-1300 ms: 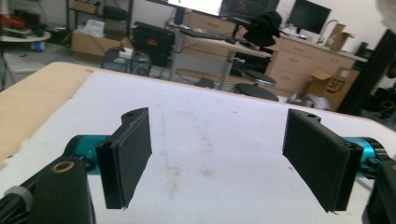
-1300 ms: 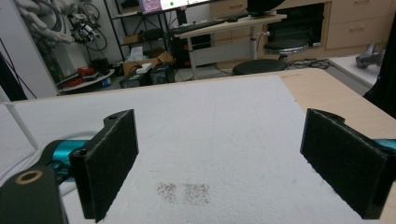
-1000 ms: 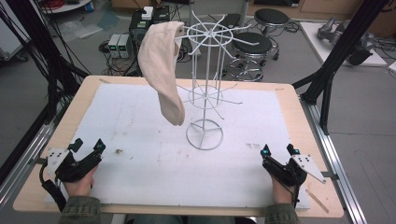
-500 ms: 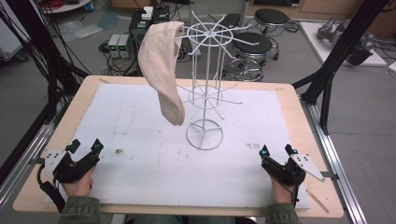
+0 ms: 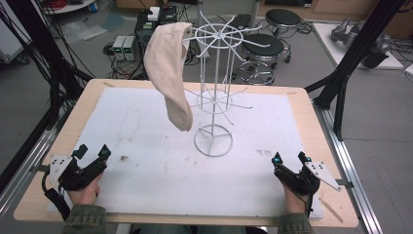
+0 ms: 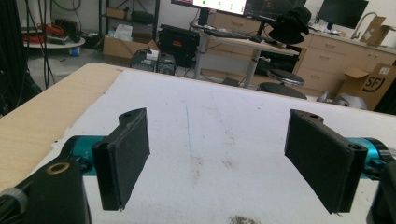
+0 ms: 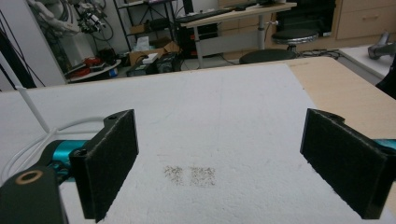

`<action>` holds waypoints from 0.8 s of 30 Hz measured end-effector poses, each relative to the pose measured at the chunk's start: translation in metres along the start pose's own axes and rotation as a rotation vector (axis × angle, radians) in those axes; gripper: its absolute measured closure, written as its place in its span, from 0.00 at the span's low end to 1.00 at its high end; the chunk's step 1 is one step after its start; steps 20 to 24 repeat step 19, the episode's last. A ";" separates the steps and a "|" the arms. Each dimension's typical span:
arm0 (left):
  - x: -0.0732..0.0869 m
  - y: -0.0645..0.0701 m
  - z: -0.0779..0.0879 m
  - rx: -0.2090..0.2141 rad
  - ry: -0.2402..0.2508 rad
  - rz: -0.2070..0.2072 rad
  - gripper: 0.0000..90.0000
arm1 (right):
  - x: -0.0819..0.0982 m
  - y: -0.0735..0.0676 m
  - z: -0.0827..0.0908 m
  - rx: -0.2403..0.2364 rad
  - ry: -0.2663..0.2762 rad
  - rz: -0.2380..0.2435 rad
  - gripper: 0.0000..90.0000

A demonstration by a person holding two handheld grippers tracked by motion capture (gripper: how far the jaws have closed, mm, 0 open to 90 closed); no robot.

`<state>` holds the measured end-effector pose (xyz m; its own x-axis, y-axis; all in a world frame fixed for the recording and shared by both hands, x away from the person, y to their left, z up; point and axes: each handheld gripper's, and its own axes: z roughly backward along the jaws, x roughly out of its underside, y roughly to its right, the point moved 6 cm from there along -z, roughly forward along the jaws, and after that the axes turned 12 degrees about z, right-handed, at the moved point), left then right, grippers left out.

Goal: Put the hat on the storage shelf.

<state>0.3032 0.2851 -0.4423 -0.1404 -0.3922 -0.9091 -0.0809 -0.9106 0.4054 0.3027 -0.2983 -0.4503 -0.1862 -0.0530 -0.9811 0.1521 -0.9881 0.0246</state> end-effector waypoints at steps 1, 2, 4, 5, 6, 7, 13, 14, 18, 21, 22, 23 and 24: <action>0.000 0.000 0.000 0.002 -0.001 0.001 0.25 | 0.000 0.000 0.000 0.000 0.000 -0.001 0.11; 0.000 0.000 0.000 0.003 -0.001 -0.001 0.25 | 0.000 0.000 0.000 -0.001 -0.002 0.000 0.11; 0.001 0.001 0.000 0.007 -0.005 -0.003 0.25 | 0.000 -0.001 -0.001 -0.002 0.000 -0.002 0.11; 0.001 0.001 0.000 0.008 -0.004 -0.002 0.25 | 0.000 -0.001 -0.001 -0.002 -0.002 0.001 0.11; 0.001 0.001 -0.001 0.009 -0.005 -0.001 0.25 | 0.000 -0.001 -0.001 -0.003 -0.001 0.002 0.11; 0.001 0.001 -0.001 0.010 -0.008 -0.002 0.25 | 0.000 -0.001 -0.001 -0.004 -0.004 0.002 0.11; 0.002 0.003 -0.002 0.017 -0.012 -0.001 0.25 | 0.001 -0.001 -0.001 -0.006 -0.005 0.004 0.11; 0.002 0.003 -0.002 0.018 -0.012 0.001 0.25 | 0.001 -0.001 -0.001 -0.007 -0.003 0.005 0.11; 0.003 0.003 -0.002 0.023 -0.016 -0.003 0.25 | 0.001 -0.002 -0.002 -0.016 -0.003 0.001 0.11; 0.003 0.004 -0.002 0.024 -0.017 -0.001 0.25 | 0.000 -0.002 -0.002 -0.016 -0.002 0.003 0.11; 0.003 0.004 -0.002 0.024 -0.017 -0.001 0.25 | 0.000 -0.002 -0.002 -0.016 -0.002 0.003 0.11; 0.003 0.004 -0.002 0.024 -0.017 -0.001 0.25 | 0.000 -0.002 -0.002 -0.016 -0.002 0.003 0.11; 0.003 0.004 -0.002 0.024 -0.017 -0.001 0.25 | 0.000 -0.002 -0.002 -0.016 -0.002 0.003 0.11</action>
